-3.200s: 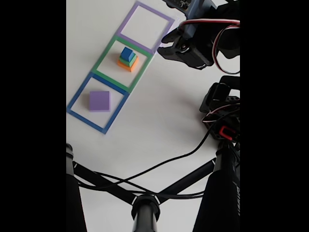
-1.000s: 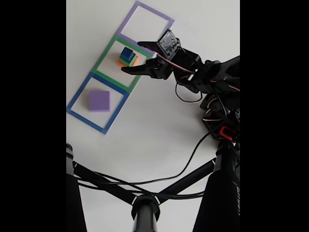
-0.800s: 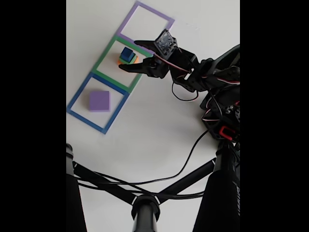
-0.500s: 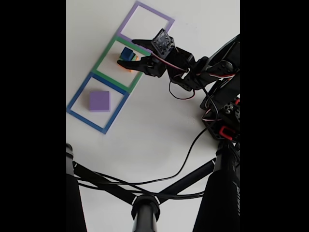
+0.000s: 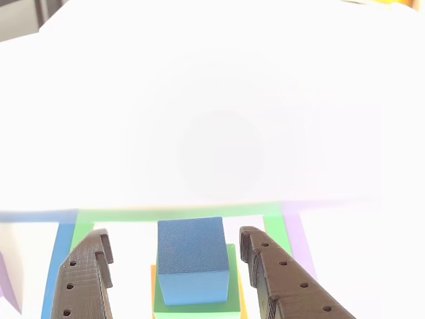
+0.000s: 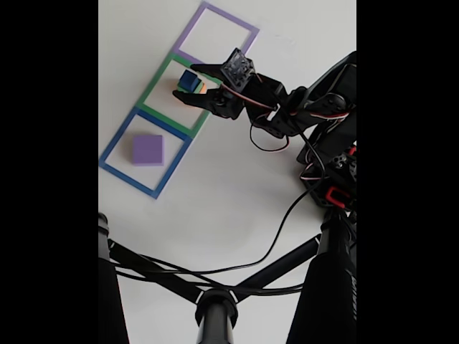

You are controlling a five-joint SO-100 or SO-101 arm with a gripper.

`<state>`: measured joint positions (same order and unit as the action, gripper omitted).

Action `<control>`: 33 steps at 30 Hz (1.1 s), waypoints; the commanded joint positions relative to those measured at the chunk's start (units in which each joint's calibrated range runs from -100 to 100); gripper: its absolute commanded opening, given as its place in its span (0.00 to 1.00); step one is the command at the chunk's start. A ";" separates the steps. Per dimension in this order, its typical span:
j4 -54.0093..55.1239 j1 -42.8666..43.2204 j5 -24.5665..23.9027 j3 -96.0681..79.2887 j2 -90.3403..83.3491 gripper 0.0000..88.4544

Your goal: Tower of hanoi

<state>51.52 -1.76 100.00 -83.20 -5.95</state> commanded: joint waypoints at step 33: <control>-3.91 1.95 0.00 0.02 -7.17 0.05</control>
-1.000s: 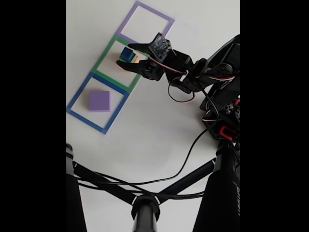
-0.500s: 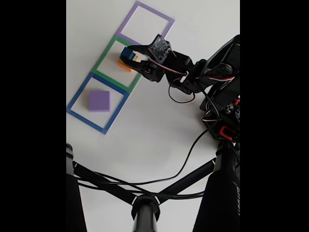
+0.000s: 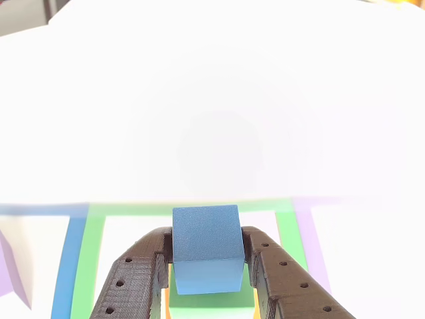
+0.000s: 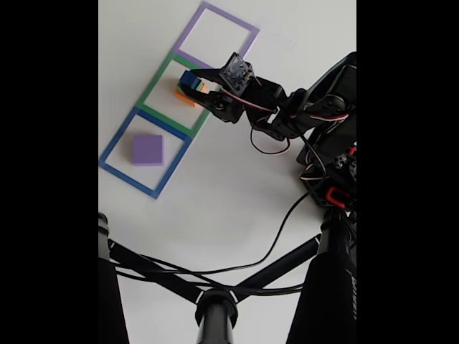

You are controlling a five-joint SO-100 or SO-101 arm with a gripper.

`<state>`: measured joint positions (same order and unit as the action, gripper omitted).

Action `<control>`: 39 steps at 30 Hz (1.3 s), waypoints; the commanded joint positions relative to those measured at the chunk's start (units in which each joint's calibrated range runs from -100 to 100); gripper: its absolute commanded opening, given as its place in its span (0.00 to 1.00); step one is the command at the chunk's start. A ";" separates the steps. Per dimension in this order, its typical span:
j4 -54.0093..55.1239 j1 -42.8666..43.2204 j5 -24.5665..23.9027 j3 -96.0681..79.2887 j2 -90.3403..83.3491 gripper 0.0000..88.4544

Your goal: Tower of hanoi

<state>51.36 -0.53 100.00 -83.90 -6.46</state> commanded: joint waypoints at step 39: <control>-144.08 19.80 0.00 96.44 -32.58 0.05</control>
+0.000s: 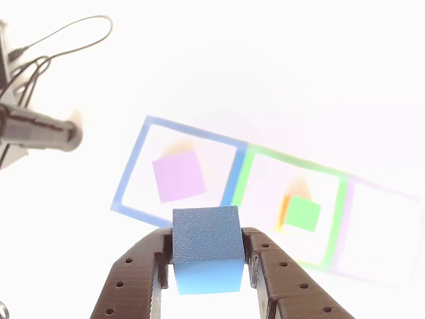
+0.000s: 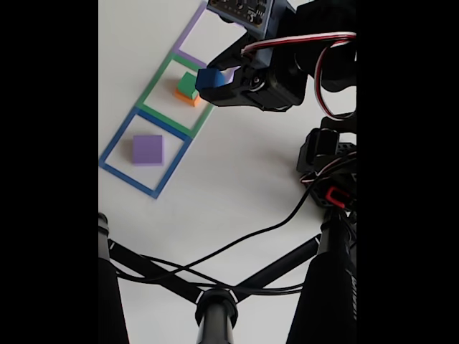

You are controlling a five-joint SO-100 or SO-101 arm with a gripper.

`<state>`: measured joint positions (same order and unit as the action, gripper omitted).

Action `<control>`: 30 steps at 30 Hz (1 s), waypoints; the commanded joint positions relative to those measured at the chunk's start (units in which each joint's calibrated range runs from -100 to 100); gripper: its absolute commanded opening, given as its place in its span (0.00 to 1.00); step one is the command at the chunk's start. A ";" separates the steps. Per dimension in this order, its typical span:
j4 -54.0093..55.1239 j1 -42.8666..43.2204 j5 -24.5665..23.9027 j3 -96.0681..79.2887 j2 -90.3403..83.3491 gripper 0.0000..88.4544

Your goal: Tower of hanoi

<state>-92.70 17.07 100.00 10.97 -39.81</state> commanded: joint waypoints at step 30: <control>112.53 4.02 0.00 -81.06 16.11 0.05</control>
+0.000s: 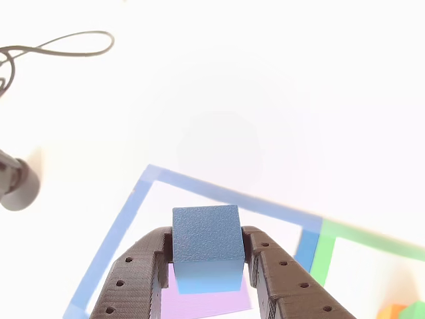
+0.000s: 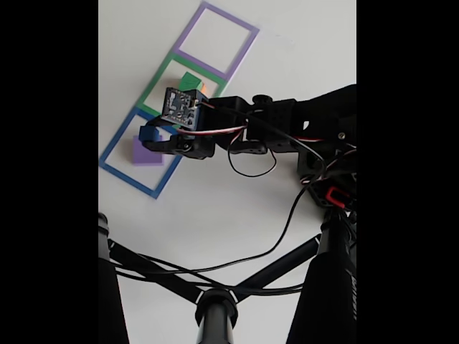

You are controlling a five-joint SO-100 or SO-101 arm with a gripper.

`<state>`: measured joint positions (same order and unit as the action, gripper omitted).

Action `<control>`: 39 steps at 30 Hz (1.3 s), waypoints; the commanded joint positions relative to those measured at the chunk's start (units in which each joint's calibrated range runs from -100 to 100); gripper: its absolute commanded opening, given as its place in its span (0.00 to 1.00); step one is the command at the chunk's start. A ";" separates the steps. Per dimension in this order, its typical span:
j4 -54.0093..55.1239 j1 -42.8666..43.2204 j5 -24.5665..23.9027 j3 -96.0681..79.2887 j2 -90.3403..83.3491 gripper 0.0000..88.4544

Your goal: Tower of hanoi

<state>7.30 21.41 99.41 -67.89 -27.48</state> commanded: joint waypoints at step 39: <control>48.41 1.22 0.59 1.34 38.91 0.05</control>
<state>54.09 21.90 100.00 -67.89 11.52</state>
